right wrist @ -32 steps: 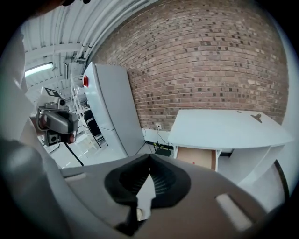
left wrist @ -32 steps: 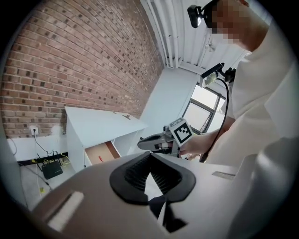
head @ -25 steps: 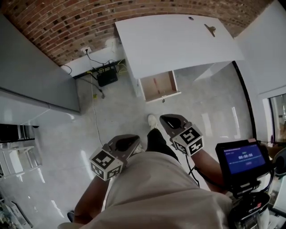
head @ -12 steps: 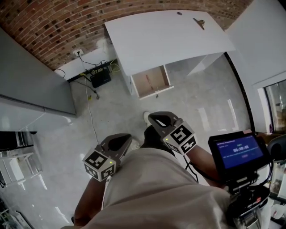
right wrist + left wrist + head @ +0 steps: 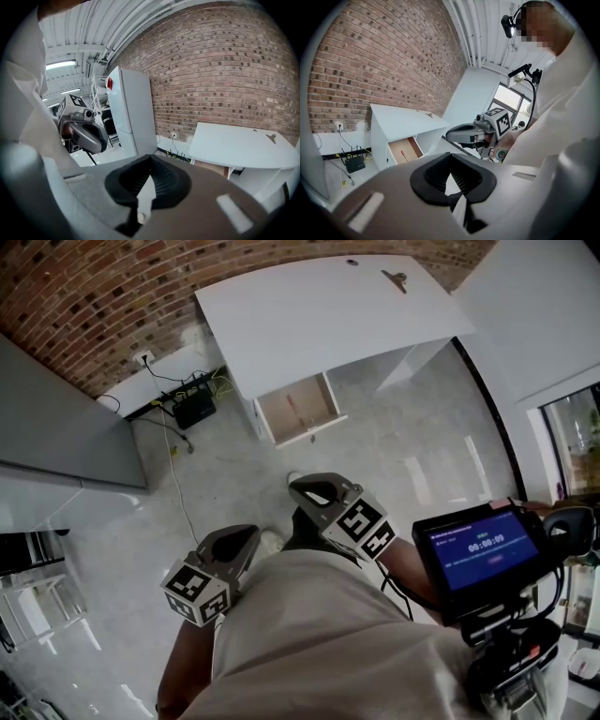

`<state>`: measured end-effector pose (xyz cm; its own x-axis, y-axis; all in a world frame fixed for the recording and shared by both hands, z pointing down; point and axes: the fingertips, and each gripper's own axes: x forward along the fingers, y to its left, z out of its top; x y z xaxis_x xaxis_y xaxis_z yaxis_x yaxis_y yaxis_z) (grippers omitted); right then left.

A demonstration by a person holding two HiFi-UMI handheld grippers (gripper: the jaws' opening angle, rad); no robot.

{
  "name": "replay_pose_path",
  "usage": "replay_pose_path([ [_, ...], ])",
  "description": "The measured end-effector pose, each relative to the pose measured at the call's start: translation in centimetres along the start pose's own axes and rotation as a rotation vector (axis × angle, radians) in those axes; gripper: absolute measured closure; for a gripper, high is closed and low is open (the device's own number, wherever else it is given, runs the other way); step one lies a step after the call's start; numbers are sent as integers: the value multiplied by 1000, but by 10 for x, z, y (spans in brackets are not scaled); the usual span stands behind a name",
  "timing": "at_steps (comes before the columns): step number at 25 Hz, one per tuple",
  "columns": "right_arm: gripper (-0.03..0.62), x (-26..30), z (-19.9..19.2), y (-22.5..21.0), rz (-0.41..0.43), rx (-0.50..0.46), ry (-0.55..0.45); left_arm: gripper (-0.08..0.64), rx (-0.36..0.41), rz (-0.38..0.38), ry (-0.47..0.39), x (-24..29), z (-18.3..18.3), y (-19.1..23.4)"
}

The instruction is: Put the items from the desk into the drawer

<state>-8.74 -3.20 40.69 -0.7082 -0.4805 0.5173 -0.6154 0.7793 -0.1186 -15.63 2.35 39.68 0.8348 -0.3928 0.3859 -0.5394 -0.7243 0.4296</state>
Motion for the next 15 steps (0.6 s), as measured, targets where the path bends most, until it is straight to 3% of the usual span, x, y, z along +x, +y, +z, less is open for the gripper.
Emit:
replay_pose_path([
  [15, 591, 0, -1, 9, 23, -12, 9, 554, -11, -6, 9, 0, -5, -6],
])
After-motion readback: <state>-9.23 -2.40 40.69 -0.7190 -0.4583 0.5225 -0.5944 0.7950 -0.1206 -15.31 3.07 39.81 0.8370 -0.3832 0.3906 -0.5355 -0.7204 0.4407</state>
